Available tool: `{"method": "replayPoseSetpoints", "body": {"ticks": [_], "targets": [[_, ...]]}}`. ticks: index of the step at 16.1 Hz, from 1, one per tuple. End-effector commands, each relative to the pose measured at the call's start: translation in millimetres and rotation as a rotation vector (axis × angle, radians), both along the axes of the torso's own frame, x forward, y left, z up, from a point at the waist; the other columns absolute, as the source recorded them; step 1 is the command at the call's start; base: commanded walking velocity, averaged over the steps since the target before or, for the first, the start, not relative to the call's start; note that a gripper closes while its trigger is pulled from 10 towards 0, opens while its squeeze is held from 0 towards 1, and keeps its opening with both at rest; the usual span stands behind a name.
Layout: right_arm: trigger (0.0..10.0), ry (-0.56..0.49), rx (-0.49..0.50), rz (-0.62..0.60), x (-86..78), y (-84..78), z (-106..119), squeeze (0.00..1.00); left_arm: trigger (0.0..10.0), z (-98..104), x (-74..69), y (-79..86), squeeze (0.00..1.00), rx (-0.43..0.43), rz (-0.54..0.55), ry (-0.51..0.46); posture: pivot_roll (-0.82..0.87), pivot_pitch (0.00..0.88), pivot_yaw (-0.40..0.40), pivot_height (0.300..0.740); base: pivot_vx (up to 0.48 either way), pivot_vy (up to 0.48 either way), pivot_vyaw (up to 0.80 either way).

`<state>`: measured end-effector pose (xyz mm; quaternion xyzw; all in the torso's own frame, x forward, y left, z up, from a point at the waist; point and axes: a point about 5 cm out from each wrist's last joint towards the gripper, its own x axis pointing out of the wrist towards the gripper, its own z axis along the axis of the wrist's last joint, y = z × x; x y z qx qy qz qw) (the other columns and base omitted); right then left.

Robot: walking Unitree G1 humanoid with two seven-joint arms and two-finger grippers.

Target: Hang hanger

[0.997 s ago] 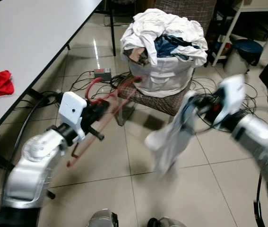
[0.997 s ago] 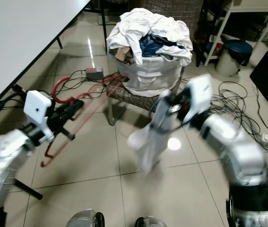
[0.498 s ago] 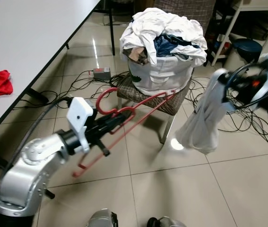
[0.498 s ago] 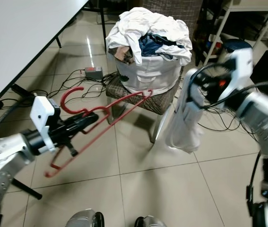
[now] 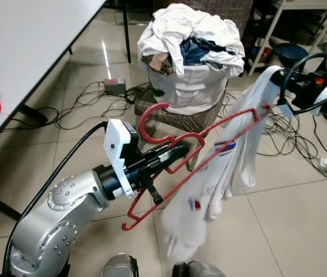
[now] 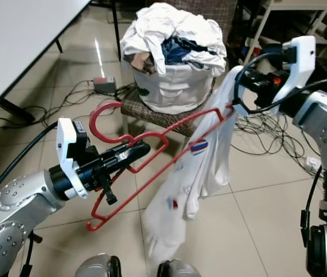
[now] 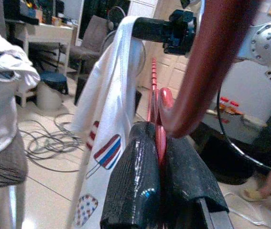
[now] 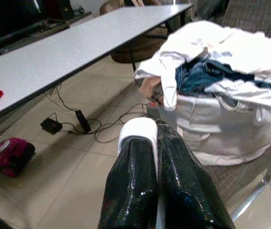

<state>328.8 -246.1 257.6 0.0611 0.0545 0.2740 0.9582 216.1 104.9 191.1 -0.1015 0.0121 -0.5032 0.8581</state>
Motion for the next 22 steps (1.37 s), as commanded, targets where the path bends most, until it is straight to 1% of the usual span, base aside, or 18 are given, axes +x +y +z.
{"method": "replayPoseSetpoints", "body": {"ticks": [1, 2, 3, 5, 7, 9, 10, 12, 14, 15, 17, 18, 20, 21, 22], "targets": [[10.0, -0.012, -0.004, -0.019, 2.6, -0.5, 6.9, 0.0, 10.0, 4.3, -6.1, 1.5, 0.0, -0.004, -0.027, 0.001, -0.14, 0.115, -0.072, 0.74, 0.0, 0.0, 0.0], [10.0, -0.01, -0.002, -0.023, 3.5, -0.1, 7.3, 0.0, 10.0, 4.6, -6.5, 3.6, 0.0, -0.001, -0.025, 0.003, -0.14, 0.113, -0.077, 0.74, 0.0, 0.0, 0.0], [10.0, 0.0, 0.002, -0.015, 4.9, 4.3, 7.4, 0.0, 10.0, 5.9, -6.1, 5.5, 0.0, -0.01, -0.018, 0.005, -0.14, 0.11, -0.082, 0.74, 0.0, 0.0, 0.0], [10.0, 0.009, -0.012, -0.027, 6.4, 7.0, 6.3, 0.0, 10.0, 6.6, -5.8, 3.9, 0.0, -0.023, -0.017, 0.007, -0.14, 0.108, -0.083, 0.74, 0.0, 0.0, 0.0], [10.0, 0.015, 0.023, -0.04, 7.9, 12.1, 10.2, 0.0, 10.0, 4.8, -2.0, -3.2, 0.0, -0.031, -0.008, 0.019, -0.14, 0.107, -0.082, 0.74, 0.0, 0.0, 0.0], [10.0, 0.026, 0.014, -0.04, 7.7, 18.4, 9.9, 0.0, 10.0, 2.4, 0.3, -19.1, 0.0, -0.02, -0.013, 0.026, -0.15, 0.106, -0.077, 0.74, 0.0, 0.0, 0.0], [10.0, 0.032, -0.005, -0.038, 7.5, 20.7, 8.5, 0.0, 10.0, 2.2, 0.7, -24.8, 0.0, -0.032, -0.017, 0.036, -0.15, 0.106, -0.076, 0.74, 0.0, 0.0, 0.0], [10.0, 0.04, -0.005, -0.036, 7.2, 22.7, 7.8, 0.0, 10.0, 2.5, 2.1, -30.4, 0.0, -0.044, -0.016, 0.045, -0.15, 0.104, -0.076, 0.74, 0.0, 0.0, 0.0], [10.0, 0.039, -0.006, -0.07, 9.5, 22.2, 8.9, 0.0, 10.0, 1.3, 2.1, -32.7, 0.0, -0.031, -0.025, 0.051, -0.15, 0.106, -0.074, 0.74, 0.0, 0.0, 0.0], [10.0, 0.037, -0.001, -0.1, 12.3, 21.3, 10.6, 0.0, 10.0, -1.1, 3.7, -32.5, 0.0, -0.005, -0.009, 0.055, -0.15, 0.105, -0.074, 0.74, 0.0, 0.0, 0.0], [10.0, 0.052, -0.001, -0.156, 17.2, 19.6, 13.4, 0.0, 10.0, -13.9, 14.7, -28.2, 0.0, 0.11, 0.099, 0.083, -0.14, 0.106, -0.083, 0.74, 0.0, 0.0, 0.0], [10.0, 0.052, 0.004, -0.176, 19.4, 20.6, 17.6, 0.0, 10.0, -23.7, 25.5, -22.2, 0.0, 0.177, 0.205, 0.097, -0.14, 0.105, -0.089, 0.74, 0.0, 0.0, 0.0], [10.0, 0.045, 0.038, -0.189, 21.0, 23.7, 25.3, 0.0, 10.0, -28.4, 32.5, -16.6, 0.0, 0.208, 0.285, 0.104, -0.14, 0.106, -0.094, 0.74, 0.0, 0.0, 0.0], [10.0, 0.061, 0.045, -0.21, 22.6, 24.8, 28.3, 0.0, 10.0, -30.9, 34.0, -15.3, 0.0, 0.234, 0.305, 0.109, -0.15, 0.111, -0.099, 0.74, 0.0, 0.0, 0.0], [10.0, 0.071, 0.042, -0.216, 23.1, 24.9, 28.4, 0.0, 10.0, -31.3, 34.0, -15.6, 0.0, 0.24, 0.303, 0.108, -0.15, 0.111, -0.099, 0.74, 0.0, 0.0, 0.0]]}}
